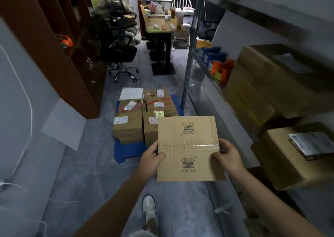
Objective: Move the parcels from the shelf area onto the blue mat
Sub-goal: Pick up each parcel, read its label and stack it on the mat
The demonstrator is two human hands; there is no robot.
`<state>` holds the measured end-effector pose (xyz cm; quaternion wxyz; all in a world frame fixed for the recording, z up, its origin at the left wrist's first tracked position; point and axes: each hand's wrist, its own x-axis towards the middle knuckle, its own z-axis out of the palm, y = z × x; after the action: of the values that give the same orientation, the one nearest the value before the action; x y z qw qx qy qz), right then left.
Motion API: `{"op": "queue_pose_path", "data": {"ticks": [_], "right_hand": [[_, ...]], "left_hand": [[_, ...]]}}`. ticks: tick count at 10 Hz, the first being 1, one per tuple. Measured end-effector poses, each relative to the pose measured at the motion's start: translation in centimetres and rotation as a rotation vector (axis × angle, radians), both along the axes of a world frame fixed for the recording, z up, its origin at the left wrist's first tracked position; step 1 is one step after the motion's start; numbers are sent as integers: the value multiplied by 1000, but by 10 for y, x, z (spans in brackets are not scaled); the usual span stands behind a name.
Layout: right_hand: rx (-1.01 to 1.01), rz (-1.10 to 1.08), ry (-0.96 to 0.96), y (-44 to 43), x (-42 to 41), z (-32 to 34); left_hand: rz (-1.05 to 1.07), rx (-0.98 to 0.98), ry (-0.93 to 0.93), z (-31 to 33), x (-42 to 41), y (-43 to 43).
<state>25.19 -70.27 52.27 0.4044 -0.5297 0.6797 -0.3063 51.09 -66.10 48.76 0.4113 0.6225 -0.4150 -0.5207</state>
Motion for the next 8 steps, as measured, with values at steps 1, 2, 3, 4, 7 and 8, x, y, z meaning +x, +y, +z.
{"op": "queue_pose_path", "data": {"ticks": [1, 2, 3, 4, 7, 8], "right_hand": [[7, -45, -34, -57, 16, -3], [28, -94, -61, -109, 25, -9], [43, -122, -67, -163, 35, -13], [48, -101, -75, -211, 46, -15], [60, 91, -104, -342, 34, -80], [367, -185, 534, -396, 31, -91]], "left_hand": [[-15, 13, 20, -8, 16, -70], [-34, 77, 59, -15, 31, -133], [-35, 155, 94, -24, 47, -194], [-25, 195, 89, -29, 54, -248], [-63, 297, 11, -77, 54, -386], [-67, 286, -40, -97, 52, -427]]}}
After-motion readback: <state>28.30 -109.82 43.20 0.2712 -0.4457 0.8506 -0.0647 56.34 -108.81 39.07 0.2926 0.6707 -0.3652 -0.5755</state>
